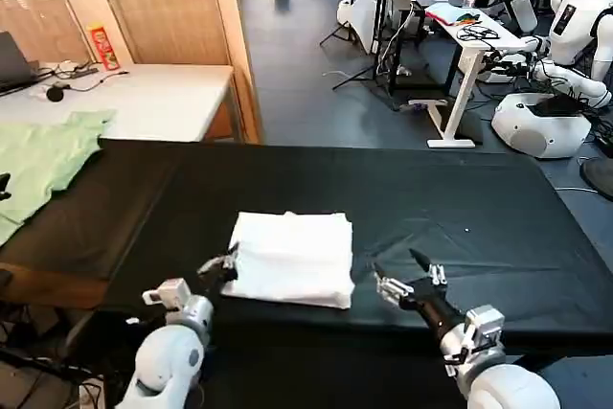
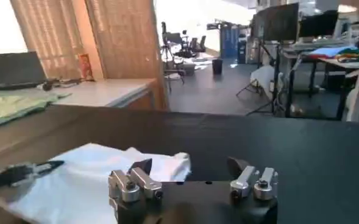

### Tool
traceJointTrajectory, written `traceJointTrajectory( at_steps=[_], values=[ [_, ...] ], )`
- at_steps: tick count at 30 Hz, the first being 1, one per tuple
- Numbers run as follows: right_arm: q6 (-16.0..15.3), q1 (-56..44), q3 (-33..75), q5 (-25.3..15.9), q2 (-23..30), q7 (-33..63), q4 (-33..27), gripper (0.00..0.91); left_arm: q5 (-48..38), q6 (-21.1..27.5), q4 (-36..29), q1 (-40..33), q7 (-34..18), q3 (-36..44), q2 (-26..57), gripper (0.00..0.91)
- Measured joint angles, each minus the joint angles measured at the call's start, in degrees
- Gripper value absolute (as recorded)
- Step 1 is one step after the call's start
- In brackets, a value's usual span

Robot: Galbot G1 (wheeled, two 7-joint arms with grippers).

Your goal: Fold and organize the clothes.

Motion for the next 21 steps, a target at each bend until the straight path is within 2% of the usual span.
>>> traceJointTrajectory(
  at_steps=[3, 14, 18, 21],
  values=[
    [0.00, 0.29, 0.45, -1.78, 0.69, 0.12, -1.14, 0.878, 3.94, 0.37, -1.37, 0.32, 0.10, -1.60, 4.26, 0.000],
    [0.29, 2.55, -1.14, -4.43, 3.63, 0.09, -4.73, 0.878, 6.62, 0.42, -6.41, 4.83, 0.12, -13.85, 25.45, 0.000],
    [0.45, 2.77, -1.75, -5.38, 4.43, -0.01, -5.64, 0.878, 6.92, 2.18, -11.50, 5.76, -1.38, -15.72, 28.07, 0.000],
    [0.63, 2.23, -1.99, -6.06, 4.80, -0.16, -5.95, 0.878, 6.93, 3.45, -16.01, 5.76, -2.27, -14.05, 27.66, 0.000]
  ],
)
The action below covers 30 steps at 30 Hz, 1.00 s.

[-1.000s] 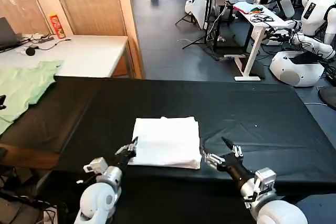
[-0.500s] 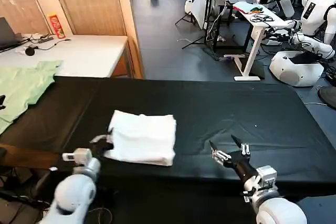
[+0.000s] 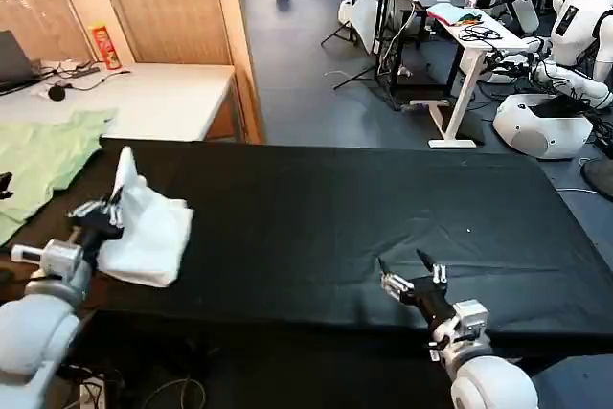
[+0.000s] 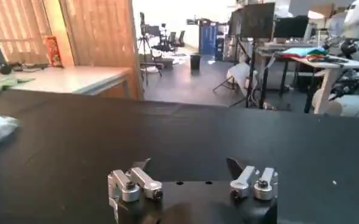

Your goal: Fold and organize the clothes.

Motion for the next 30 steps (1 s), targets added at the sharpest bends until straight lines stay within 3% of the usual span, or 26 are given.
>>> traceJointTrajectory(
  at_steps=[7, 8, 9, 18, 30],
  values=[
    [0.05, -1.50, 0.94, 1.13, 0.01, -0.25, -0.16, 0.878, -3.26, -1.15, -2.54, -1.97, -3.34, 13.89, -8.38, 0.000],
    [-0.15, -1.69, 0.99, 1.60, -0.08, -0.26, -0.16, 0.878, -2.66, -1.94, -1.81, -2.55, -3.11, 16.31, -10.08, 0.283],
    [-0.31, -1.89, 0.97, 2.05, -0.17, -0.34, -0.15, 0.878, -2.44, -2.43, -0.98, -3.08, -2.89, 18.36, -11.68, 0.878],
    [-2.43, -0.74, -2.11, 6.27, -1.15, -0.60, -0.50, 0.878, 2.31, -7.04, 5.24, -6.31, 0.68, 30.42, -22.42, 0.878],
    [-7.92, 9.13, -10.12, 17.14, 0.40, 3.96, -6.39, 0.878, 1.59, -10.50, 3.69, -5.23, 2.71, 28.60, -20.08, 0.878]
  ],
)
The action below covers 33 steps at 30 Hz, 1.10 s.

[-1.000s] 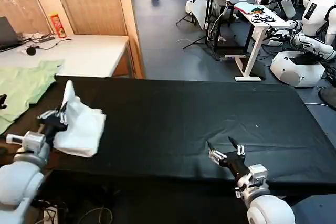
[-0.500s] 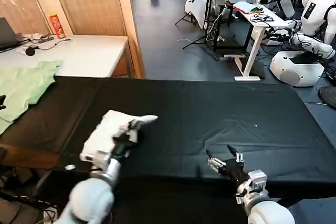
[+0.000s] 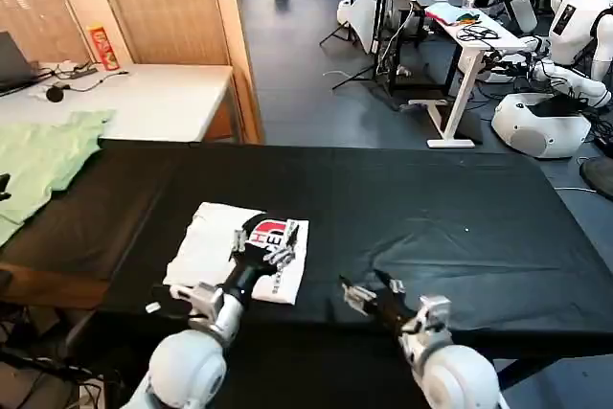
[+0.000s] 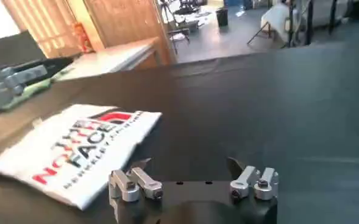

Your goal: Fold and organize the clothes.

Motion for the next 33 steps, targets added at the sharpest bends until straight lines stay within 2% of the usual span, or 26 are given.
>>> traceJointTrajectory(
  at_steps=[6, 9, 11, 14, 16, 17, 19, 22, 23, 29, 33],
  values=[
    [-0.63, 6.48, -5.04, 1.32, 2.44, 0.04, -4.79, 0.878, 1.00, -0.85, -0.56, 1.92, -0.14, -2.01, -0.07, 0.878],
    [-0.61, 8.72, -6.90, 1.32, 3.53, 0.03, -7.12, 0.761, 1.03, -0.98, -1.02, 2.84, -0.26, -2.71, -0.28, 0.878],
    [-0.58, 9.84, -7.82, 1.32, 4.12, 0.02, -8.54, 0.731, 0.92, -1.12, -1.41, 3.34, -0.29, -3.25, -0.32, 0.878],
    [-0.61, 11.49, -8.86, 1.36, 5.11, -0.17, -10.73, 0.605, 0.80, -1.72, -2.01, 4.04, -0.30, -4.25, -0.32, 0.878],
    [-0.61, 12.38, -9.37, 1.36, 5.65, -0.30, -12.14, 0.429, 0.65, -2.11, -2.46, 4.52, -0.28, -4.81, -0.33, 0.878],
    [-0.65, 12.84, -9.63, 1.36, 5.94, -0.32, -12.90, 0.380, 0.58, -2.24, -2.65, 4.72, -0.31, -5.14, -0.33, 0.878],
    [-0.72, 13.67, -10.07, 1.37, 6.53, -0.36, -14.30, 0.215, 0.50, -2.48, -3.15, 5.25, -0.30, -5.82, -0.29, 0.878],
    [-0.82, 14.57, -10.44, 1.37, 7.20, -0.38, -16.11, 0.166, 0.34, -2.65, -3.71, 5.96, -0.29, -6.77, -0.21, 0.878],
    [-0.73, 14.71, -10.48, 1.37, 7.31, -0.46, -16.60, 0.068, 0.27, -2.71, -3.84, 6.10, -0.31, -7.08, -0.18, 0.878],
    [-0.12, 14.34, -9.15, 1.38, 6.52, -0.76, -16.73, 0.049, 0.20, -3.15, -4.21, 6.93, -0.39, -8.50, -0.24, 0.878],
    [-1.11, 14.03, -6.20, 3.98, 3.74, -0.75, -15.04, 0.059, 0.06, -3.14, -4.28, 7.36, -1.60, -9.33, -0.23, 0.878]
  ],
)
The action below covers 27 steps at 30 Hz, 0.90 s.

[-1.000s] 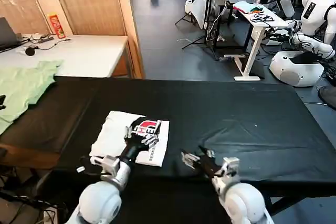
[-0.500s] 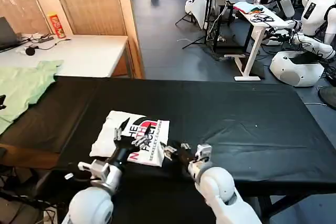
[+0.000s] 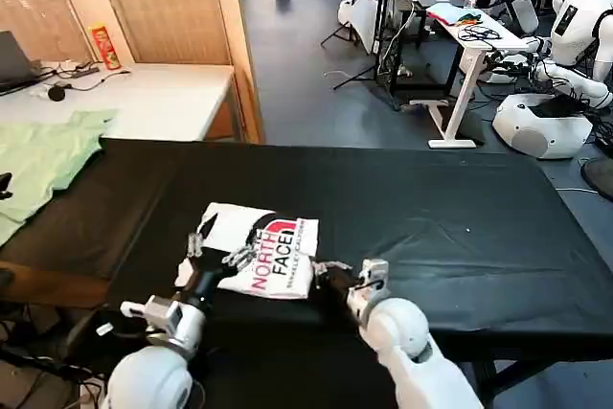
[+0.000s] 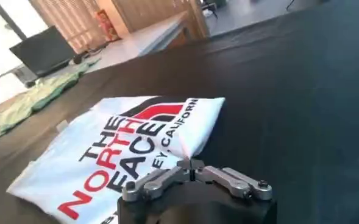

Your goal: Fold and organize the clothes.

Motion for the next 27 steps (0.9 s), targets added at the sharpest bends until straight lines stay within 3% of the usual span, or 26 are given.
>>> traceJointTrajectory(
  at_steps=[1, 3, 7, 9, 15, 17, 23, 25, 27],
  values=[
    [-0.63, -0.27, 1.04, 1.20, -1.18, -0.01, 0.59, 0.878, 0.02, -0.12, 0.06, 0.00, -0.53, -0.13, 0.07, 0.878],
    [-1.71, -1.00, 3.43, 2.59, -4.13, 0.06, 1.72, 0.878, -0.10, -0.17, 0.42, -0.03, -1.27, -0.40, 0.33, 0.878],
    [-1.06, -3.28, 6.97, 2.18, -9.36, 0.39, 4.97, 0.878, -1.28, -1.94, 1.06, 0.18, -2.37, -0.76, 0.78, 0.878],
    [0.09, -4.69, 8.27, 0.99, -11.00, 0.35, 6.73, 0.878, -2.73, -3.95, 1.61, 0.62, -2.53, -1.17, 1.03, 0.878],
    [6.93, -10.20, 10.62, -5.30, -13.26, 0.69, 11.91, 0.878, -4.81, -1.65, 0.98, 2.03, -4.63, -1.45, 1.61, 0.878],
    [11.30, -12.94, 10.61, -8.98, -13.61, 1.62, 13.37, 0.878, -4.95, -1.56, 0.45, 2.69, -4.66, -1.63, 2.05, 0.878],
    [28.96, -24.72, 11.74, -23.24, -12.90, 5.09, 16.53, 0.878, -4.59, -0.92, -1.61, 6.68, -4.84, -3.62, 3.97, 0.878],
    [33.28, -28.74, 12.38, -26.80, -12.35, 7.03, 17.56, 0.878, -4.64, -0.71, -2.26, 8.60, -5.14, -4.47, 4.69, 0.878],
    [35.57, -32.38, 12.68, -28.74, -11.78, 9.07, 18.76, 0.878, -5.01, -0.71, -2.97, 10.65, -6.17, -5.32, 5.19, 0.878]
  ],
)
